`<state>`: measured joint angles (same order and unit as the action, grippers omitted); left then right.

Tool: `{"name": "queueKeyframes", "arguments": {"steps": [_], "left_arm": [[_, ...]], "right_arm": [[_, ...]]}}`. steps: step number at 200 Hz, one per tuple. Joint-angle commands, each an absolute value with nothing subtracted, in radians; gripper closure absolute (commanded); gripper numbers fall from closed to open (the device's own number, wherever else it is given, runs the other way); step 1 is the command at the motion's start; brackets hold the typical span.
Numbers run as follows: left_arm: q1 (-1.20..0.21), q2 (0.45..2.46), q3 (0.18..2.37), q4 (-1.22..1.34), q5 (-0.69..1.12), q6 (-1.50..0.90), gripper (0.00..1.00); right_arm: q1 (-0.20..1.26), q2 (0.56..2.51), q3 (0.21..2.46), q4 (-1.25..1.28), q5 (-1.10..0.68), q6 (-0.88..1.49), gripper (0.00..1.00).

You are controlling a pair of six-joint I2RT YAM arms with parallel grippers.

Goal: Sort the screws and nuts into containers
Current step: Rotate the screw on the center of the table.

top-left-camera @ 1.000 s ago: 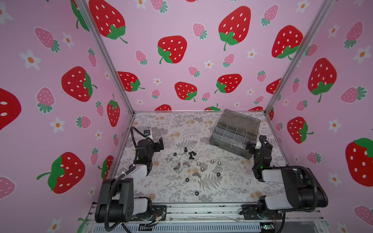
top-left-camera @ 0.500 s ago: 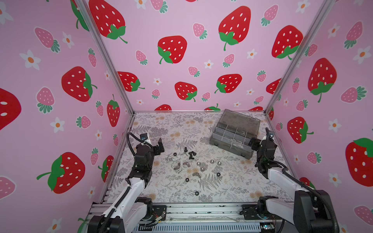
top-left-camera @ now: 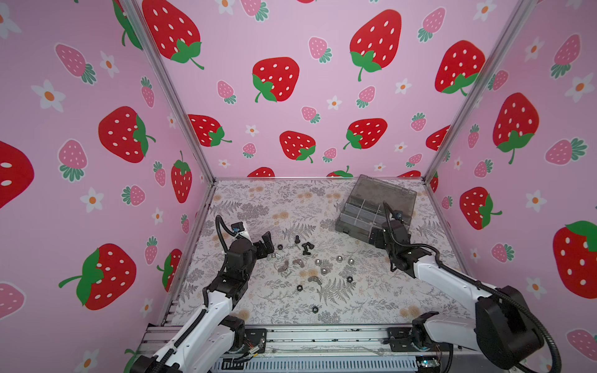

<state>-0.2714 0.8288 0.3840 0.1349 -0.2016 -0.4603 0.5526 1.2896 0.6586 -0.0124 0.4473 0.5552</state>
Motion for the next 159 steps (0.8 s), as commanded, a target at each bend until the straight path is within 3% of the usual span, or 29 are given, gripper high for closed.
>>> {"name": "queueKeyframes", "arguments": {"steps": [1,74,159], "left_arm": [[-0.274,0.828,0.39,0.072,-0.246,-0.525,0.01],[-0.275,0.899,0.412,0.015,-0.317,-0.563,0.01],[-0.274,0.919,0.422,-0.001,-0.327,-0.554,0.01]], "right_arm": [[0.624,1.379,0.734,-0.102,0.425,0.632,0.0],[0.831,1.784,1.105,-0.143,0.32,0.538,0.14],[0.885,2.063,1.413,-0.211,0.199,0.449,0.29]]}}
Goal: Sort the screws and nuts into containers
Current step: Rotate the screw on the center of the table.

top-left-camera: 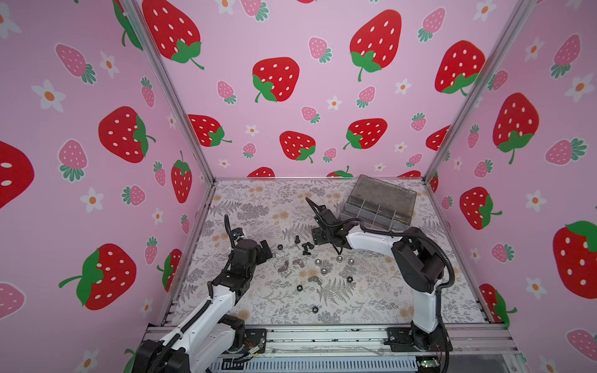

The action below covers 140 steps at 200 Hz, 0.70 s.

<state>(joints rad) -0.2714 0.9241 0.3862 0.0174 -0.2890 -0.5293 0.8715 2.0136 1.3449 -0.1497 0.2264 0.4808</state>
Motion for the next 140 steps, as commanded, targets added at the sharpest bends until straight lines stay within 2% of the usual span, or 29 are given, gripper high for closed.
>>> {"name": "queueKeyframes", "arguments": {"steps": [1,34,97,140], "left_arm": [[-0.274,0.919,0.422,0.0,-0.327,-0.555,0.01],[-0.275,0.915,0.418,-0.008,-0.329,-0.553,0.01],[-0.275,0.911,0.422,-0.01,-0.336,-0.546,0.01],[-0.275,0.917,0.426,-0.008,-0.336,-0.543,0.01]], "right_arm": [[0.885,2.065,1.417,-0.212,0.199,0.448,0.29],[0.903,2.12,1.483,-0.247,0.208,0.421,0.37],[0.927,2.152,1.534,-0.326,0.162,0.425,0.41],[0.931,2.201,1.584,-0.407,0.169,0.416,0.53]]}}
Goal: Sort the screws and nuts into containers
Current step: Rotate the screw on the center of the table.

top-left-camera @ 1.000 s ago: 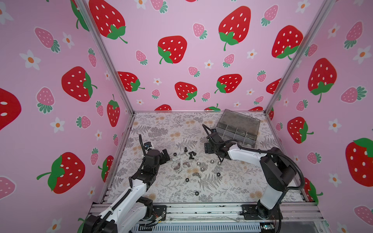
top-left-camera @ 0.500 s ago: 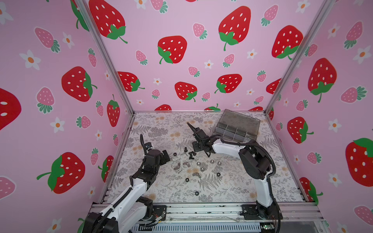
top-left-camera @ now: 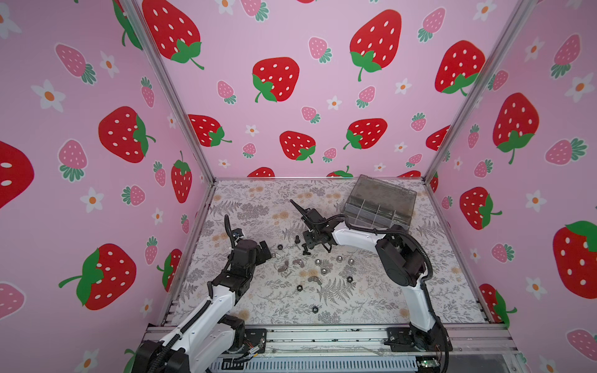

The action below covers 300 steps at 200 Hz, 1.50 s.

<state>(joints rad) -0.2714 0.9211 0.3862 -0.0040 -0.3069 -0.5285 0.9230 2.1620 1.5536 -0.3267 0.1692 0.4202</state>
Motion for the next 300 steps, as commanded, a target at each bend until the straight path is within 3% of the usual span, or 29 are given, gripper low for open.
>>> {"name": "queueKeyframes", "arguments": {"steps": [1,59,300], "left_arm": [[-0.275,0.917,0.426,-0.008,-0.336,-0.543,0.01],[-0.274,0.922,0.422,-0.008,-0.328,-0.55,0.01],[-0.275,0.914,0.422,-0.022,-0.299,-0.548,0.01]], "right_arm": [[0.932,2.2,1.584,-0.407,0.17,0.416,0.53],[0.942,2.212,1.594,-0.448,0.173,0.416,0.61],[0.973,2.117,1.611,-0.607,0.114,0.357,0.61]]}}
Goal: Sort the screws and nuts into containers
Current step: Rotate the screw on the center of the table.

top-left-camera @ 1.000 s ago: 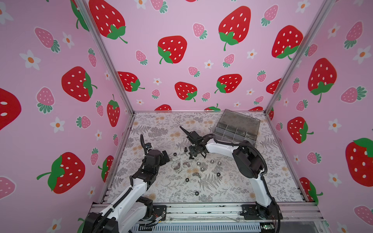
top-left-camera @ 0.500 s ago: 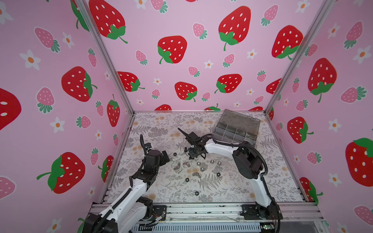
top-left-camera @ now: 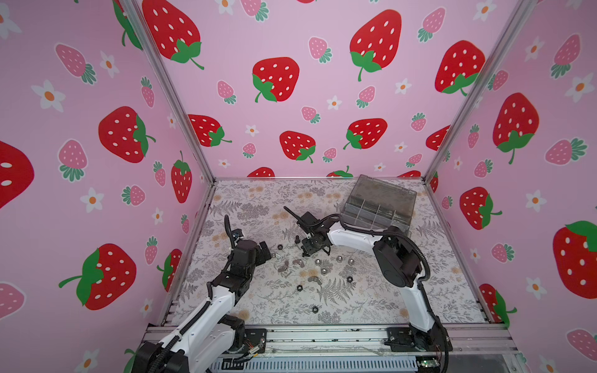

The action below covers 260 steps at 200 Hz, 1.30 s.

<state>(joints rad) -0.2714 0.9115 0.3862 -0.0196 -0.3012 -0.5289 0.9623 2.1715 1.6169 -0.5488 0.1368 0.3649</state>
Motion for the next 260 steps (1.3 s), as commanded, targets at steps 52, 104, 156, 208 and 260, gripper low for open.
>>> {"name": "queueKeyframes", "arguments": {"steps": [52,104,156,208,260], "left_arm": [[-0.274,0.913,0.426,-0.026,-0.294,-0.548,0.01],[-0.274,0.913,0.421,-0.029,-0.289,-0.551,0.01],[-0.275,0.908,0.419,-0.031,-0.284,-0.557,0.01],[-0.275,0.904,0.42,-0.035,-0.283,-0.554,0.01],[-0.275,0.899,0.415,-0.032,-0.289,-0.552,0.01]], "right_arm": [[0.973,2.096,1.572,-0.663,0.199,0.398,0.59],[0.973,2.077,1.53,-0.67,0.251,0.455,0.49],[0.974,2.052,1.488,-0.608,0.198,0.529,0.42],[0.973,2.022,1.404,-0.56,0.159,0.579,0.55],[0.973,2.022,1.355,-0.506,0.154,0.585,0.64]]}}
